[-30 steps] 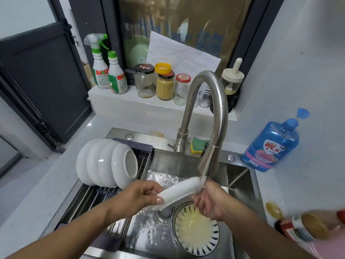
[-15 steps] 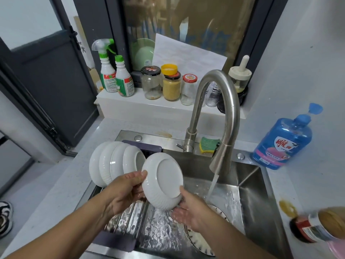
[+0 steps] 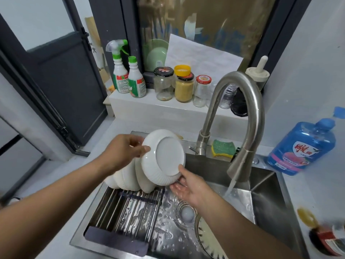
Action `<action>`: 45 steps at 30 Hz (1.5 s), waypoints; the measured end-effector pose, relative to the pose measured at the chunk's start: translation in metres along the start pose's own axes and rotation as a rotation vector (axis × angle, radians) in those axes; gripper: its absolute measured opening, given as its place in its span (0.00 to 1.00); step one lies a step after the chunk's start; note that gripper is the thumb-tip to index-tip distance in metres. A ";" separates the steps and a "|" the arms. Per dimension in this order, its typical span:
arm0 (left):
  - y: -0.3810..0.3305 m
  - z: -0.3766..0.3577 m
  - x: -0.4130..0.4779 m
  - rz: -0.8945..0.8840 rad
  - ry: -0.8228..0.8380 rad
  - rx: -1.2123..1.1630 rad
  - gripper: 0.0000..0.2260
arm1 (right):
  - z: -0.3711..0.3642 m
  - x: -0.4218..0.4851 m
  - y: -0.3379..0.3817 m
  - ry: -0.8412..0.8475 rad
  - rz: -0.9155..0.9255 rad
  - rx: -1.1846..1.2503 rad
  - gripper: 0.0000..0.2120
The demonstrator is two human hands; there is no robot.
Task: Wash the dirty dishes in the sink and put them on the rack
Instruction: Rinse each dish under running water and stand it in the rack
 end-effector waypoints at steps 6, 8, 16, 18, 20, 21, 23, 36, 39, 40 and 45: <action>-0.010 0.005 0.054 -0.054 0.171 0.381 0.12 | -0.035 0.009 -0.034 -0.008 -0.148 0.101 0.19; -0.004 -0.002 0.069 -0.046 0.255 0.494 0.15 | -0.043 0.008 -0.053 -0.026 -0.204 0.135 0.19; 0.037 -0.022 0.101 -0.049 0.359 0.713 0.18 | -0.053 0.018 -0.094 -0.046 -0.314 0.235 0.22; 0.043 -0.025 0.102 -0.046 0.369 0.780 0.20 | -0.052 0.023 -0.094 -0.056 -0.314 0.243 0.23; 0.048 -0.029 0.105 -0.051 0.396 0.846 0.24 | -0.053 0.028 -0.096 -0.059 -0.320 0.245 0.21; 0.050 -0.030 0.105 -0.049 0.410 0.868 0.26 | -0.054 0.030 -0.096 -0.058 -0.322 0.246 0.20; 0.058 -0.032 0.107 -0.043 0.436 0.899 0.27 | -0.057 0.034 -0.096 -0.057 -0.328 0.243 0.20; 0.091 -0.045 0.109 -0.080 0.428 0.860 0.34 | -0.064 0.054 -0.108 -0.090 -0.324 0.247 0.20; 0.092 -0.045 0.107 -0.082 0.403 0.865 0.33 | -0.059 0.058 -0.111 -0.079 -0.298 0.182 0.21; 0.092 -0.045 0.107 -0.081 0.407 0.860 0.33 | -0.058 0.059 -0.111 -0.069 -0.290 0.168 0.21; 0.089 -0.044 0.106 -0.094 0.397 0.804 0.30 | -0.056 0.058 -0.106 0.009 -0.300 0.109 0.25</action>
Point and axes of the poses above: each hand's wrist, its own x-axis towards the middle knuckle, its own z-axis out of the back of the hand, y = z × x, the point moved 8 cm from there along x, towards the middle knuckle, and after that the axes turned 1 degree about y, right-handed, at the moved point
